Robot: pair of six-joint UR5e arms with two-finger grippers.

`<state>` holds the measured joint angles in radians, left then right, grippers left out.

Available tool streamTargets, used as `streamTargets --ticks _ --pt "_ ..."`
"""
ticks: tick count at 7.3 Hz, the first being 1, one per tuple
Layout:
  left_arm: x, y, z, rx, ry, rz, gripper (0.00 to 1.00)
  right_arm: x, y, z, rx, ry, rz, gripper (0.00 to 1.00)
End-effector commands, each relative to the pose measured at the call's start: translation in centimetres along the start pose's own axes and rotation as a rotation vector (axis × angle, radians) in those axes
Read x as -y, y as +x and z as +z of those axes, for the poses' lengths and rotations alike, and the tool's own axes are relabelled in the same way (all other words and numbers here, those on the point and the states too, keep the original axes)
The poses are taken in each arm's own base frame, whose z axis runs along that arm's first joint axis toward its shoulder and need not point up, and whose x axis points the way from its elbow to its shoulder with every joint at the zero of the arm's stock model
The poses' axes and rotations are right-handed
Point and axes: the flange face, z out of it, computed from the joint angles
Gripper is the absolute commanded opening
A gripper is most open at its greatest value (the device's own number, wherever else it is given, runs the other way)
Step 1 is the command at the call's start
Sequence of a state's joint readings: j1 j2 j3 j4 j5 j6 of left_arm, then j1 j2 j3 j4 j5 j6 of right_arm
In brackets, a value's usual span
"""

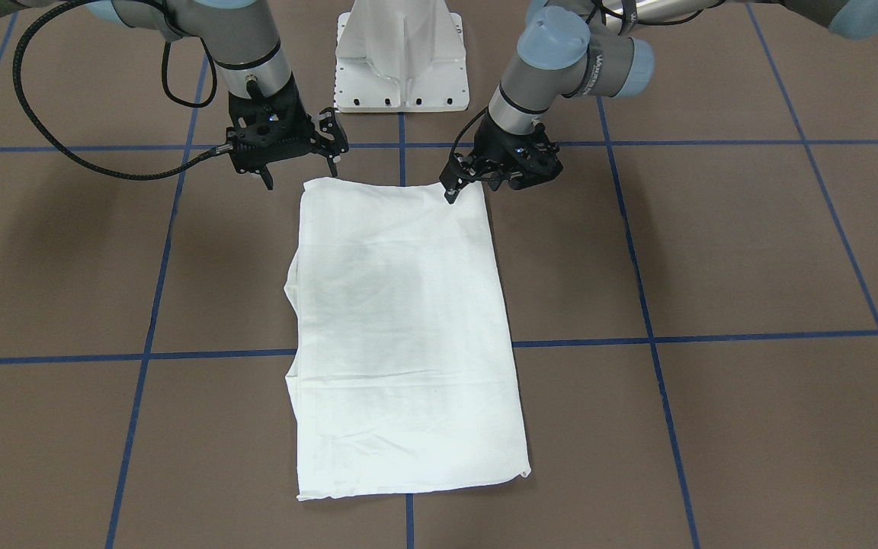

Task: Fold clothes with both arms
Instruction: 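Move both grippers to the shirt edge nearest the robot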

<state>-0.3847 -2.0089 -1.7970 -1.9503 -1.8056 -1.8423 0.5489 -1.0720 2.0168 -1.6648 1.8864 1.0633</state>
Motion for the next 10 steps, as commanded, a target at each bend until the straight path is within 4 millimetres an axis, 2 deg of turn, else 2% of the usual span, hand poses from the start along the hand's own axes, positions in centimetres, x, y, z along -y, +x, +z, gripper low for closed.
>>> streamTargets --ticks 1,2,3,5,7,10 --pt "-3.1 -1.0 1.8 0.028 -0.025 -0.026 0.87 -0.1 0.0 -0.1 0.014 0.000 0.007 1.00" --pt "-3.2 -1.0 2.0 0.030 -0.026 -0.024 0.78 -0.1 0.0 -0.1 0.014 0.000 0.008 1.00" --pt "-2.9 -1.2 2.2 0.036 -0.021 -0.027 0.76 -0.1 0.0 -0.1 0.014 0.000 0.008 1.00" --pt "-1.9 -1.3 2.2 0.056 0.000 -0.029 0.76 -0.1 0.0 -0.1 0.014 0.000 0.010 1.00" --pt "-2.0 -1.3 2.0 0.082 0.007 -0.035 0.83 -0.1 0.0 -0.1 0.013 0.002 0.010 1.00" --pt "-1.9 -0.9 1.8 0.088 0.012 -0.036 0.83 0.0 0.1 0.3 0.006 -0.001 0.012 1.00"
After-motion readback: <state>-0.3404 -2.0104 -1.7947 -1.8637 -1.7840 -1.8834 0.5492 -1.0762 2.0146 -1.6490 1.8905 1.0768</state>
